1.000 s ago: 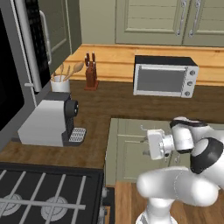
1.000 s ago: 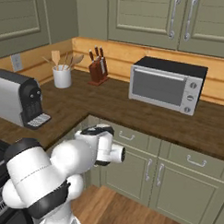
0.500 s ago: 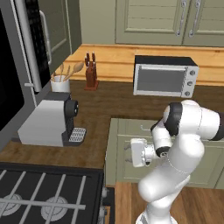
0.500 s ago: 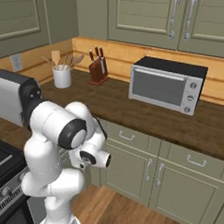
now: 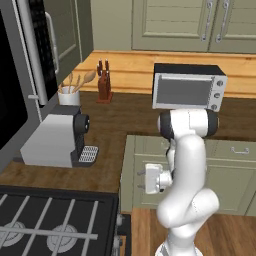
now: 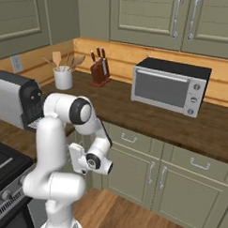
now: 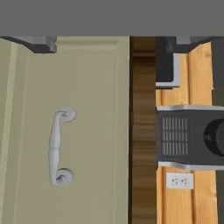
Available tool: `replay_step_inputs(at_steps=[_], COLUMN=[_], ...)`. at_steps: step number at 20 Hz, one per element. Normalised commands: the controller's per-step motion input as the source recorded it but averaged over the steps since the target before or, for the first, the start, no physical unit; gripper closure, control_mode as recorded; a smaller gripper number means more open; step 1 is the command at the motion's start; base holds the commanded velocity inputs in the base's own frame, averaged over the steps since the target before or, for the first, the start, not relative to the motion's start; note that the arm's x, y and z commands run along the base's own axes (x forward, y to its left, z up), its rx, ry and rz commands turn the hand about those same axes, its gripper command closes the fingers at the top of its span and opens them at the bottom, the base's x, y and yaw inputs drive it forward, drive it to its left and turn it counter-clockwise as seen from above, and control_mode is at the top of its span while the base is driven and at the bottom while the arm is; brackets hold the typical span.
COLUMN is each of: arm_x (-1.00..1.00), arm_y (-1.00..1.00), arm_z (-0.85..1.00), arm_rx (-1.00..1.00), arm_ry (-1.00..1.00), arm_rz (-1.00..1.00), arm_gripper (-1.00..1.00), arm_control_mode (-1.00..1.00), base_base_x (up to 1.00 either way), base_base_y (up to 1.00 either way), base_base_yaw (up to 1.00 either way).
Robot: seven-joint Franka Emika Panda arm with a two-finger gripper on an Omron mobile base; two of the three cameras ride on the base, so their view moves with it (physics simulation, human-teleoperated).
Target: Take a straw from the drawer in front and place it inside the glass cup on the dining counter.
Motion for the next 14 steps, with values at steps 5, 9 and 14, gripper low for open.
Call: replay_step_inputs(at_steps=[5, 9, 14], arm_x=[0.38, 0.45, 0.42], arm_y=[0.38, 0.36, 0.27], arm_z=[-0.15, -0.18, -0.27], arm_rx=[0.00, -0.01, -0.05], arm_ry=[0.00, 0.00, 0.00], arm_rz=[0.00, 0.00, 0.00], arm_gripper=[-1.00, -1.00, -1.00], arm_control_mode=[-1.00, -1.00, -1.00], base_base_x=[0.00, 0.00, 0.00], base_base_y=[0.00, 0.00, 0.00], base_base_yaw=[0.00, 0.00, 0.00])
